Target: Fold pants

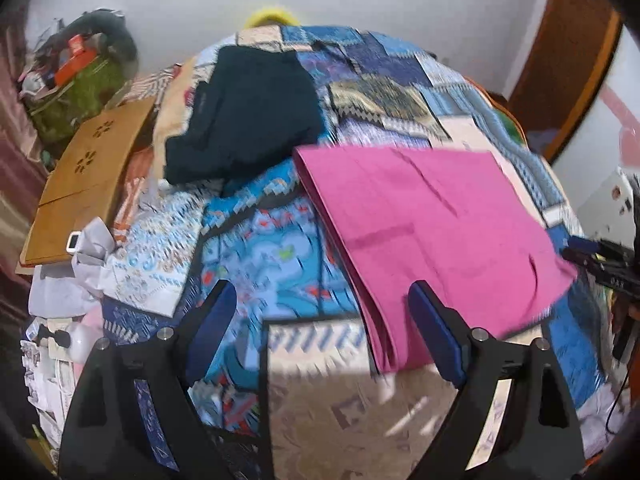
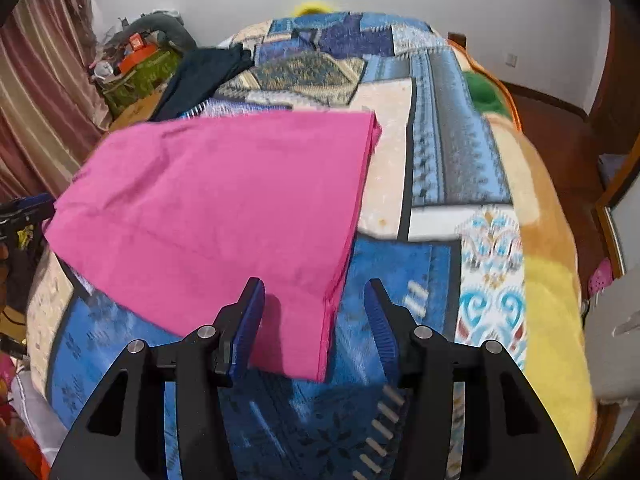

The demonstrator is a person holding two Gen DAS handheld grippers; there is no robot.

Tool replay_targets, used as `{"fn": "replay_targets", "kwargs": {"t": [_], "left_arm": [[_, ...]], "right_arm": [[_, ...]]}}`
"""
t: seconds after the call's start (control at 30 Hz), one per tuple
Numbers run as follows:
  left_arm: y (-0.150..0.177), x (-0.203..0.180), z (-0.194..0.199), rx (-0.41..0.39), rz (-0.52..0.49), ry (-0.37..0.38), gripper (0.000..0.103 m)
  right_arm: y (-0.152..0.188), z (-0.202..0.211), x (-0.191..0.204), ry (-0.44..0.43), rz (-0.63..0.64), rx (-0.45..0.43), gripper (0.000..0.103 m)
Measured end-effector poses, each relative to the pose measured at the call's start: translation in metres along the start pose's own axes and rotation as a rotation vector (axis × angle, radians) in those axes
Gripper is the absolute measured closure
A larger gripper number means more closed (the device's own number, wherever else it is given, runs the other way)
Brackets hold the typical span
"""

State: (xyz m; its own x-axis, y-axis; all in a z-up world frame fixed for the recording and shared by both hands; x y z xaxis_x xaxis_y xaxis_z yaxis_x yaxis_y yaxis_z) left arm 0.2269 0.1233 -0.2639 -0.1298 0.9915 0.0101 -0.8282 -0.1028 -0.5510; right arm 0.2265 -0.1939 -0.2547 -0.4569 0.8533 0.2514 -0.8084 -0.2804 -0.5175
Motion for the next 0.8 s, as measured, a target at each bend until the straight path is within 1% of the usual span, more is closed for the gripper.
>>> {"fn": "replay_targets", "kwargs": {"t": [0.1, 0.2, 0.33, 0.37, 0.5, 0.6, 0.67, 0.7, 0.77, 0.8], "left_arm": [[-0.025, 0.009, 0.0, -0.031, 0.024, -0.02, 0.014], [-0.047, 0.014, -0.008, -0.039, 0.045, -0.014, 0.014], [-0.067, 0.016, -0.031, -0.014, 0.067, -0.01, 0.014], [-0.07, 0.016, -0.04, 0.004, 0.075, -0.004, 0.014], [-0.074, 0.014, -0.069, 0.064, 0.1, 0.022, 0.016], [-0.077, 0.012, -0.088, 0.103, 0.117, 0.04, 0.021], [-0.077, 0.007, -0.097, 0.133, 0.136, 0.077, 0.031], [-0.078, 0.002, -0.101, 0.151, 0.148, 0.115, 0.034], [-0.077, -0.004, -0.106, 0.173, 0.16, 0.163, 0.047], [-0.076, -0.008, -0.109, 0.189, 0.16, 0.174, 0.047]], "right_arm": [[-0.021, 0.007, 0.002, -0.012, 0.005, -0.046, 0.055], [-0.046, 0.01, 0.001, -0.021, 0.009, -0.089, 0.055], [-0.078, 0.001, -0.005, -0.033, -0.004, -0.123, 0.055], [-0.085, -0.005, -0.008, -0.029, -0.004, -0.124, 0.053], [-0.103, -0.037, -0.027, -0.005, -0.022, -0.081, 0.053], [-0.112, -0.058, -0.04, 0.0, -0.037, -0.042, 0.053], [-0.12, -0.073, -0.047, -0.003, -0.05, -0.02, 0.053], [-0.123, -0.078, -0.049, -0.004, -0.054, -0.016, 0.053], [-0.13, -0.093, -0.053, -0.009, -0.061, 0.003, 0.053], [-0.133, -0.1, -0.054, -0.012, -0.062, 0.013, 0.053]]}}
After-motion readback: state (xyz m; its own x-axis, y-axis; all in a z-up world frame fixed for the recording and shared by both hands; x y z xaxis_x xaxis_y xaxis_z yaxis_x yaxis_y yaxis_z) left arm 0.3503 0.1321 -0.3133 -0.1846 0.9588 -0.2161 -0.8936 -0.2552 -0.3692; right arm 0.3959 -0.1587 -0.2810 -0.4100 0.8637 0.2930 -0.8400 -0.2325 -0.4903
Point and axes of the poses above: each gripper's, at about its wrist camera, not at the fingertips, and z roughly against the way its jaws point, x to its left, y to its underside, the point moved 10 cm from there along -z, roughly the way its jaws point, and after that the axes turned 4 degrees about -y, right-handed, at the moved point
